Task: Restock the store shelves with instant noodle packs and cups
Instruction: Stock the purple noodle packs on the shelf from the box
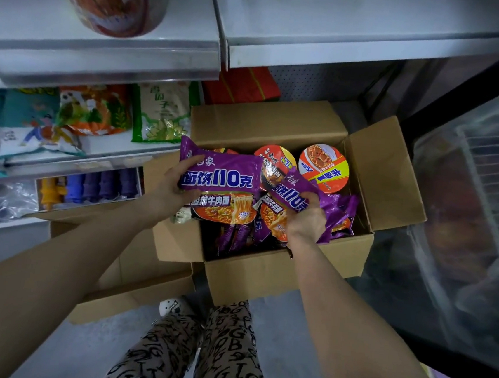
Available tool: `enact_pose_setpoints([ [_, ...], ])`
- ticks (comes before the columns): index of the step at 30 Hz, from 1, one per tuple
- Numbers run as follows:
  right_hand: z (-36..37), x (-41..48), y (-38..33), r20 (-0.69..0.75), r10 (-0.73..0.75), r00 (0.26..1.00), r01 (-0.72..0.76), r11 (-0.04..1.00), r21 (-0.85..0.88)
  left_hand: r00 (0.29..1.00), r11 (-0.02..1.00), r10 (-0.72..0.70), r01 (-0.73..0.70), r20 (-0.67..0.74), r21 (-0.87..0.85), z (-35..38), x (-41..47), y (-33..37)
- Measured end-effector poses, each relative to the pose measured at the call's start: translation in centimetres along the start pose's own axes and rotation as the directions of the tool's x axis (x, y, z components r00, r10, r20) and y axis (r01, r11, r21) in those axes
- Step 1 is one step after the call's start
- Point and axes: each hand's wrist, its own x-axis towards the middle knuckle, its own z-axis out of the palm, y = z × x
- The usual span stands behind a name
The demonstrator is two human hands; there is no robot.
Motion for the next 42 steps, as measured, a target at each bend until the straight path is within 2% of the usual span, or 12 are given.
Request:
enact_pose_setpoints([
  [4, -1.6, -0.6, -0.3, -0.011, -0.046, 0.999, 0.047, 0.994, 0.094, 1.000, 1.000, 0.026, -0.026, -0.005, 0.012, 0.0, -0.9, 1.2],
  [8, -4.9, -0.9, -0.9, -0.044, -0.164, 0.985, 0.170, 0.962, 0.213, 0.996, 0.996, 0.084, -0.084, 0.001, 0.000, -0.4, -2.0, 3.6],
  [12, -8.8, -1.8, -3.0, -0.062, -0.289, 0.955, 0.294, 0.907, 0.302, 0.987, 0.985, 0.161, -0.159, 0.021, -0.060, -0.8, -3.2, 7.0],
  [19, -15.9, -3.4, -7.3, -0.129, -0.445, 0.886, 0.455, 0.784, 0.421, 0.942, 0.943, 0.332, -0.331, 0.050, -0.017, -2.0, -6.5, 13.9],
  [24, -20.7, -4.5, -10.2, -0.111, -0.517, 0.849, 0.497, 0.708, 0.503, 0.913, 0.913, 0.407, -0.405, 0.021, -0.057, -2.7, -10.1, 19.5],
  [28, -25.0, -6.5, -12.9, -0.172, -0.632, 0.755, 0.621, 0.608, 0.494, 0.887, 0.887, 0.461, -0.461, 0.004, -0.037, -3.7, -13.1, 23.3],
  [32, -27.9, -8.2, -15.4, -0.253, -0.701, 0.667, 0.717, 0.512, 0.473, 0.826, 0.827, 0.563, -0.563, -0.011, 0.008, -4.8, -15.8, 26.8],
  [42, -32.1, -12.4, -23.6, -0.385, -0.783, 0.488, 0.822, 0.264, 0.505, 0.680, 0.690, 0.719, -0.722, -0.145, 0.037, -10.1, -21.5, 32.4],
])
